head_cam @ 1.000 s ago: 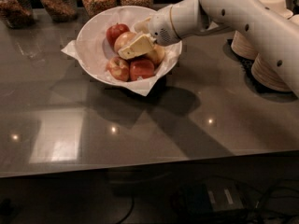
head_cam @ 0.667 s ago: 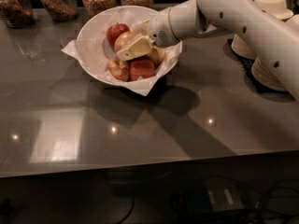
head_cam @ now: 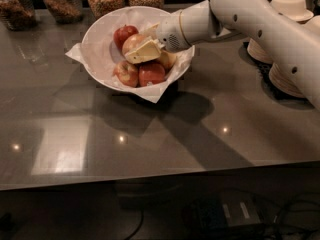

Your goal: Pick apple from white bowl

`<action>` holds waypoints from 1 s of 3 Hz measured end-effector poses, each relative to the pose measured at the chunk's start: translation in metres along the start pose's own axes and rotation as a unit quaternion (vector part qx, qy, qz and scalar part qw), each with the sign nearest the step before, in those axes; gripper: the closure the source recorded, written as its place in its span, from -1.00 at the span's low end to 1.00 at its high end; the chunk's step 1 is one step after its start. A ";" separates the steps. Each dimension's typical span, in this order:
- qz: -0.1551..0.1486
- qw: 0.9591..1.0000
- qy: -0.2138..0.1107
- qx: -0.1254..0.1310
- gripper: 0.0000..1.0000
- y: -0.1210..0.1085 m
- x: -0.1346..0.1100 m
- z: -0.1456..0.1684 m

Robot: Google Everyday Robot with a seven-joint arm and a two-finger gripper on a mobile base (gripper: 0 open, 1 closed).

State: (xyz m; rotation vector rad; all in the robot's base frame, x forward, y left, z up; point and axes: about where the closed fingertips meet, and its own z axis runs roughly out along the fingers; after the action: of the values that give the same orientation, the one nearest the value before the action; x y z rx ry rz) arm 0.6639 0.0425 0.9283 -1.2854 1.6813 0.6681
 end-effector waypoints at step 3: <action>-0.018 1.000 -0.011 -0.010 1.00 0.007 -0.013 -0.007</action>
Offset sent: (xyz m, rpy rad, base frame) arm -0.0094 -0.0038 0.0048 0.0187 0.0041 0.0167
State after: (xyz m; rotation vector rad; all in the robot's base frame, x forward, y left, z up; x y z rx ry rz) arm 0.6555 0.0450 0.9423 -1.3145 1.6324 0.6763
